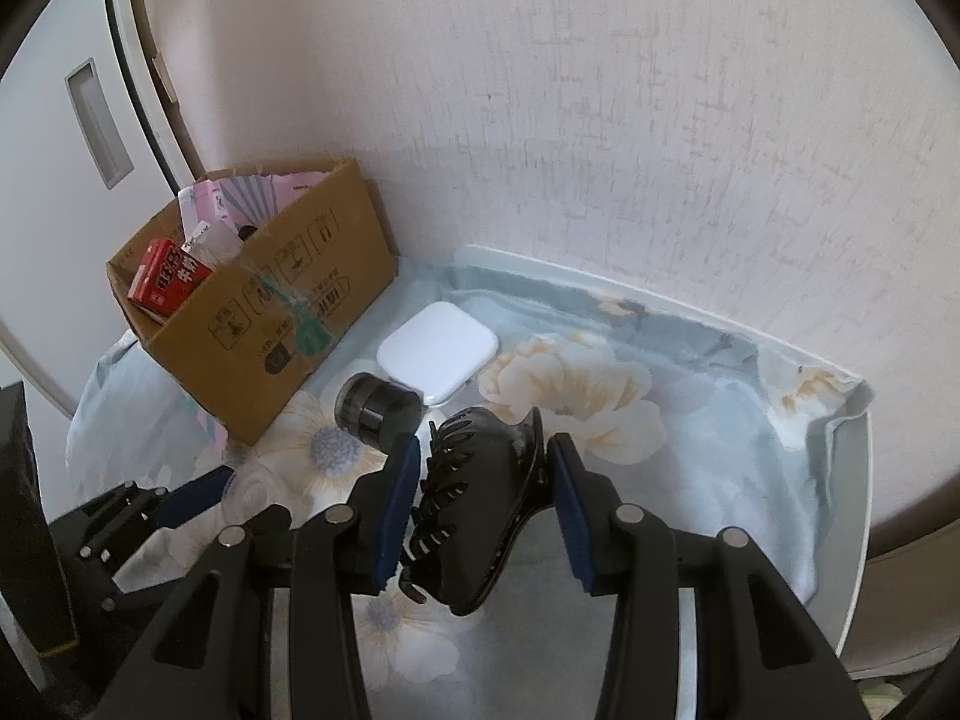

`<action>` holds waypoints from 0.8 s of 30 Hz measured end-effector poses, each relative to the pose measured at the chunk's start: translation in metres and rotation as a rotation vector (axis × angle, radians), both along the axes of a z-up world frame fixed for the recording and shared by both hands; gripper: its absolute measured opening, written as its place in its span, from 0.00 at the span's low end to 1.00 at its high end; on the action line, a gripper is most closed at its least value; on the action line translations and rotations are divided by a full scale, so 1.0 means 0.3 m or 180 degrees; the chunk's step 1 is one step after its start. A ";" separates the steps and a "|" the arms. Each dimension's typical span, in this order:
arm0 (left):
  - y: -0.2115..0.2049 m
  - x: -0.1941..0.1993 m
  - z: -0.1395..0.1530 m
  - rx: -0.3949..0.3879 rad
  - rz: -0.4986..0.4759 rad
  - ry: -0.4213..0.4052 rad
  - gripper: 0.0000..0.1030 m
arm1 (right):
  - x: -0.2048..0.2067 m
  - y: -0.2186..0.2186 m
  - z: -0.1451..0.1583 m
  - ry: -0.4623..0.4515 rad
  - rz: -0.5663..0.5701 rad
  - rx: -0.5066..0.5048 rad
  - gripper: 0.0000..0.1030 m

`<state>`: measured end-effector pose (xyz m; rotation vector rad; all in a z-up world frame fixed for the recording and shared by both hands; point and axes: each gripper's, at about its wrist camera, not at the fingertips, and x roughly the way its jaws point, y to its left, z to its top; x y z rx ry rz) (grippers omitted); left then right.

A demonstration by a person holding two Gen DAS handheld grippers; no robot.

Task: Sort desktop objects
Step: 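Carry the claw clip and tape roll with both tools over the box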

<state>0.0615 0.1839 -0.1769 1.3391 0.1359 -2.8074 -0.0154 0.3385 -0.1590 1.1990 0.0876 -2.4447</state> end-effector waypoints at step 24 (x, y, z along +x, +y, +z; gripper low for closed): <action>-0.381 -0.059 0.520 0.0137 -0.0446 0.0467 0.39 | 0.103 -0.120 0.214 -0.0230 -0.0443 -0.0017 0.67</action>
